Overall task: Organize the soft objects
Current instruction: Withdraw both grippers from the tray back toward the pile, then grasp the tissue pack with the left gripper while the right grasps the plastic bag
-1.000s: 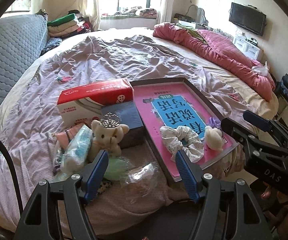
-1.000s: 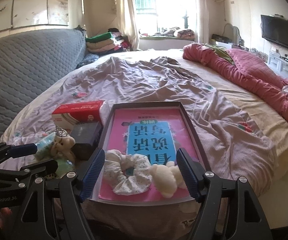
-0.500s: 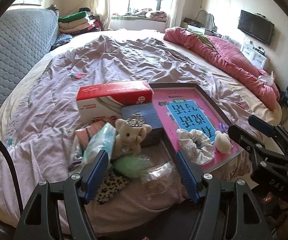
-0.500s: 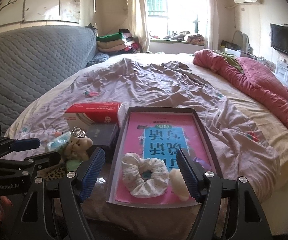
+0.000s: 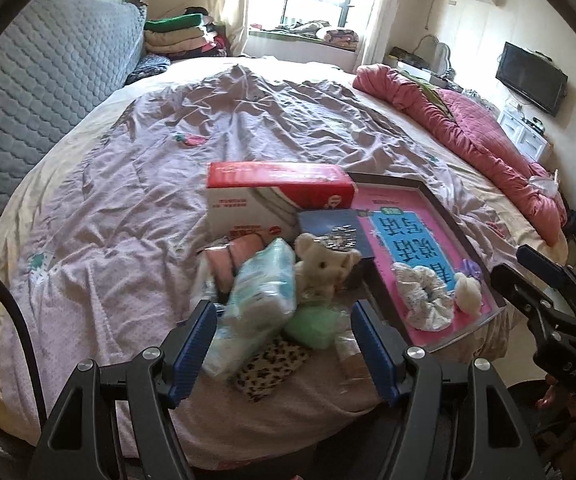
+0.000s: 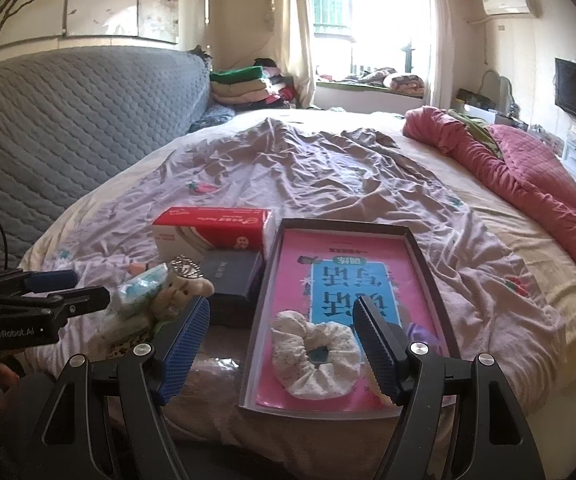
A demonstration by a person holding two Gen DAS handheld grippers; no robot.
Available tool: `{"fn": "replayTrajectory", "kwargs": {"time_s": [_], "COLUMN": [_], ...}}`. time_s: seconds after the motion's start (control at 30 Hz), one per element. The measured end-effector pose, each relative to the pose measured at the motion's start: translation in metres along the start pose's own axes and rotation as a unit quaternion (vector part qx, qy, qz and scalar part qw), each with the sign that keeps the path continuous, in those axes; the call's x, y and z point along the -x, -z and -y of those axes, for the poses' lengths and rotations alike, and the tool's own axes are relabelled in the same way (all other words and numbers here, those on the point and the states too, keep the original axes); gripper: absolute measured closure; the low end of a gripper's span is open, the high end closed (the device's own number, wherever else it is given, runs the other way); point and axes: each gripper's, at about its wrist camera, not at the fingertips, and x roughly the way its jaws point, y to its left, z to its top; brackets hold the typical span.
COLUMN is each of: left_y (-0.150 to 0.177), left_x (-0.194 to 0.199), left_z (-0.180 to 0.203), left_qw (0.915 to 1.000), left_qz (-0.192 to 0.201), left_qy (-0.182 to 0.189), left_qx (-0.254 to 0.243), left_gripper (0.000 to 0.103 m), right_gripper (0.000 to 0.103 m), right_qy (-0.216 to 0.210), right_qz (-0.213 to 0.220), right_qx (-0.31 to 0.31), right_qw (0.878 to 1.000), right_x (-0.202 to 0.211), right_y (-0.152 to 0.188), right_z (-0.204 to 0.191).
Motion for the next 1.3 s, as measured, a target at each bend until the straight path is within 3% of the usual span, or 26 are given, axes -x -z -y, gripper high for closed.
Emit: {"fn": "replayTrajectory", "kwargs": {"time_s": [0.43,0.77,1.03,1.3], "left_y": [0.014,0.017,0.016,0.012], "left_x": [-0.006,-0.019,-0.036,-0.048], "left_z": [-0.048,-0.031,-0.024,-0.024], "left_qw": [0.9992,0.9995,0.9991,0.9989], "left_qz": [-0.022,-0.027,-0.038,-0.045], "left_qy": [-0.006,0.01,0.015,0.012], "left_qx": [0.033,0.012,0.01,0.009], "left_gripper": [0.034,0.034,0.034,0.034], "right_gripper": [0.027,0.027,0.027,0.027], "right_qy": [-0.03,-0.08,-0.081,-0.051], "right_qz": [-0.023,-0.1,-0.148,-0.156], "right_qx": [0.028,0.094,0.181,0.214], "right_qw": [0.999,0.987,0.969,0.963], "right_x": [-0.015,-0.047,-0.075,-0.1], "right_y": [0.005,0.028,0.056,0.065], "right_z": [-0.026,-0.054,-0.086,-0.098]}}
